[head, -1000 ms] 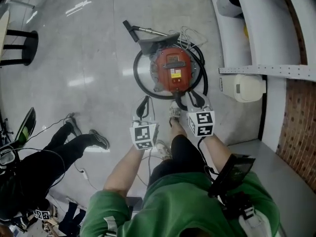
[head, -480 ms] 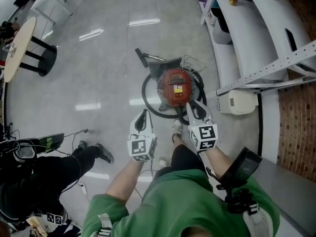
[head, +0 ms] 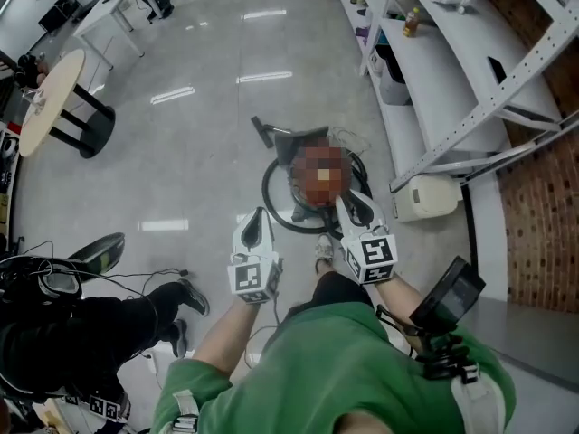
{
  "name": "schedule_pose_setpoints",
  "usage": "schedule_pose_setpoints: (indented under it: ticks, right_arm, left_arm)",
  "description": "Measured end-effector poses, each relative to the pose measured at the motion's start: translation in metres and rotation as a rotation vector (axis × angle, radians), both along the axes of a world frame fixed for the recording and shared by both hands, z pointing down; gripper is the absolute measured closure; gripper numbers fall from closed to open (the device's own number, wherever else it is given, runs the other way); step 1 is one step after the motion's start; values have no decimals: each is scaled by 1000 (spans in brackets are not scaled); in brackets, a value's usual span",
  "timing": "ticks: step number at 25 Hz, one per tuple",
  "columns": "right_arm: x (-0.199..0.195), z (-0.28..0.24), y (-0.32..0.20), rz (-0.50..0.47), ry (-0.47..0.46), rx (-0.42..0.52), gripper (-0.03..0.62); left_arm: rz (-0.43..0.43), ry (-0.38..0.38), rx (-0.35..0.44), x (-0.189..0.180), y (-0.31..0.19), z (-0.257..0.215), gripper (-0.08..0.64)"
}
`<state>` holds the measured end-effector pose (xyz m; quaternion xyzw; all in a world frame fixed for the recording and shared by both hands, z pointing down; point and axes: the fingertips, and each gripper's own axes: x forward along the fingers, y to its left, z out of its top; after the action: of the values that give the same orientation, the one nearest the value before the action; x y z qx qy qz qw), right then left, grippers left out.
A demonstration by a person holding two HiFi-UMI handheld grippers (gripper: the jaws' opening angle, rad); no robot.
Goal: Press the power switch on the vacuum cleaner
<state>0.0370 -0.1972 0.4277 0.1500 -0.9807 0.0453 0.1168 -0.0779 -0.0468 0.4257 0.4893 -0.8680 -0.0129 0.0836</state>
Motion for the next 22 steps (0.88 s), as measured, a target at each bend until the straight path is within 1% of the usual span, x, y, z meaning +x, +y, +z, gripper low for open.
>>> schedule_pose_setpoints:
  ticks: [4,8,11,15,18,22]
  right_arm:
    - [12,-20,20,-14,-30,32,526]
    - [22,-39,40,-26,-64,79,529]
    - [33,-48,54,-27,-78,94,532]
    - [49,-58,79,-23,-94,112,537]
    - [65,-66,100,-8,-110,123,540]
    - [88,-73,126,13,-117,135,543]
  left_arm:
    - [15,-25,43,20,11,-24,552]
    - [24,-48,70,35,28,-36,552]
    - [27,-63,74,48,42,-41,552]
    - [13,-63,81,62,71,-47,552]
    - [14,-87,88,71,90,-47,552]
    - [11,-119,60,86,112,-50,554]
